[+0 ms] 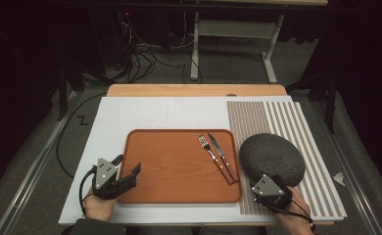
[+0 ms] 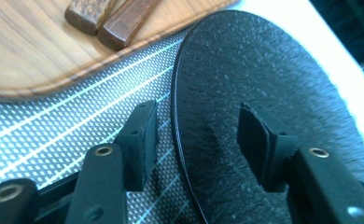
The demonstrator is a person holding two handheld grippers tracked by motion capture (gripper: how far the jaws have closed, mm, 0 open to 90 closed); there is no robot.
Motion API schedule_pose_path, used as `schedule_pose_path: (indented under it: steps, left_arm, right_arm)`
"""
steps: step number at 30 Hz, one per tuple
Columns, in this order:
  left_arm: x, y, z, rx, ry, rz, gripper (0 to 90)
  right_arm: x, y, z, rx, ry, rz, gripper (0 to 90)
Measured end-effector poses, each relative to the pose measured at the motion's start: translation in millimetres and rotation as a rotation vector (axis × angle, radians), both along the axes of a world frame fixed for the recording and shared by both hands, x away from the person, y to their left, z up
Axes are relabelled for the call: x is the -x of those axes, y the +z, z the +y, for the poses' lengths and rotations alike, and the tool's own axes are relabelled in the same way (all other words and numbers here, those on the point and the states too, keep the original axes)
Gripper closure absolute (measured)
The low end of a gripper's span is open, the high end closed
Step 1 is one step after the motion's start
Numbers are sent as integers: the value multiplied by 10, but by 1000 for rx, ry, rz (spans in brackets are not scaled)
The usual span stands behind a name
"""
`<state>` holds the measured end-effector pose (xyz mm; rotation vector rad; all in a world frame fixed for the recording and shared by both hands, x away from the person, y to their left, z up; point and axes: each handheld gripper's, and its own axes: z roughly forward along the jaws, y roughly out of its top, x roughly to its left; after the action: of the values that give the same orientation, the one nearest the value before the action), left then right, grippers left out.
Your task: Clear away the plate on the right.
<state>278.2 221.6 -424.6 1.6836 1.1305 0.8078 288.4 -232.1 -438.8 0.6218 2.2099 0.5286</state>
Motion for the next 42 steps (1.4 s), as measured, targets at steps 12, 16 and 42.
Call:
schedule_pose_path:
  steps: [12,16,42]
  left_arm:
    - [-3,0,0,1,1,4,327]
    - [-2,-1,-1,-1,1,4,328]
    - [5,0,-10,1,-10,-6,327]
  right_arm:
    - [45,-100,172,212,13,-147,558]
    - [34,-125,223,259,5,-166,582]
    - [-32,-281,410,481,-13,-245,725]
